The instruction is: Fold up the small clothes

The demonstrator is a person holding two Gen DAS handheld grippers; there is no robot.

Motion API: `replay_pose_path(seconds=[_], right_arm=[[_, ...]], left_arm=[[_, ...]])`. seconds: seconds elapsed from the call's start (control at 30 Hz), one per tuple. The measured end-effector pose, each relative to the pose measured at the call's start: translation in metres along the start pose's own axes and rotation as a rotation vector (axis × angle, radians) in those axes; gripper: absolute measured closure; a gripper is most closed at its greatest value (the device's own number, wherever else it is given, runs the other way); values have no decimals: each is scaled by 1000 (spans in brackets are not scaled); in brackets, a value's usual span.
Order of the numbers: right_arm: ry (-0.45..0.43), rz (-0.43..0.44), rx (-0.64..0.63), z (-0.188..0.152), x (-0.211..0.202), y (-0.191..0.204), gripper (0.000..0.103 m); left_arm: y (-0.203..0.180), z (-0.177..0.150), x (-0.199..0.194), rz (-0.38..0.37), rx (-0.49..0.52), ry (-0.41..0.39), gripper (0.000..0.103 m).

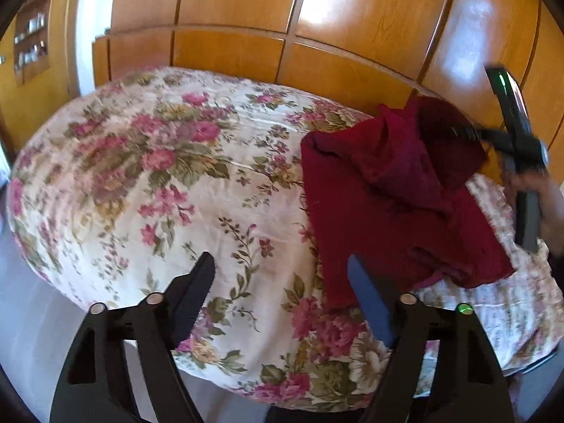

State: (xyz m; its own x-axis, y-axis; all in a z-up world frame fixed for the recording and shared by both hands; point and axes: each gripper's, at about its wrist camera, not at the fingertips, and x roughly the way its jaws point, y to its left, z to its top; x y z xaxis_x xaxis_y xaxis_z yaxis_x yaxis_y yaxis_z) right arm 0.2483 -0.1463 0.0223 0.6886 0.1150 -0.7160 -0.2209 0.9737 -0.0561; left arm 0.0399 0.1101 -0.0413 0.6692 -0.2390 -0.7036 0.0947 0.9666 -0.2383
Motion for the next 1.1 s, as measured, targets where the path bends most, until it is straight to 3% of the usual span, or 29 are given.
replay_pose_path(seconds=[0.23,0.3,0.33,0.37,0.43,0.5,0.6,0.67,0.83,0.9,0.97,1.1], right_arm=[[-224,142,-170,105,-26,129,96],[-272,144,-188,124,-26,162,92],[-302,121,-204,132,-26,180,72],[-331,95,-222,137,-25,194,41],[-391,60,-249,139,-24,216,11],[-395,61,-286,132,-20,224,8],[-360,64,-351,105,-12,219,3],[-288,85,-352,82,-4,197,3],[-35,157,-116,14,10,96,4],[79,136,-8,-25,15,58,8],[156,114,48,-55,16,37,16],[276,165,101,-108,24,30,16]], left_arm=[[8,0,2,-35,-63,-4,36],[12,1,3,-32,-86,-1,36],[14,2,3,-32,-98,0,36],[17,2,3,-32,-114,-3,36],[21,2,2,-17,-123,-7,36],[25,1,4,0,-133,0,36],[32,-1,11,19,-156,28,36],[36,-2,18,18,-174,52,36],[36,-3,32,4,-204,89,36],[33,-2,40,-28,-219,114,36],[25,-2,48,-52,-216,134,36],[0,-2,62,-86,-175,167,36]])
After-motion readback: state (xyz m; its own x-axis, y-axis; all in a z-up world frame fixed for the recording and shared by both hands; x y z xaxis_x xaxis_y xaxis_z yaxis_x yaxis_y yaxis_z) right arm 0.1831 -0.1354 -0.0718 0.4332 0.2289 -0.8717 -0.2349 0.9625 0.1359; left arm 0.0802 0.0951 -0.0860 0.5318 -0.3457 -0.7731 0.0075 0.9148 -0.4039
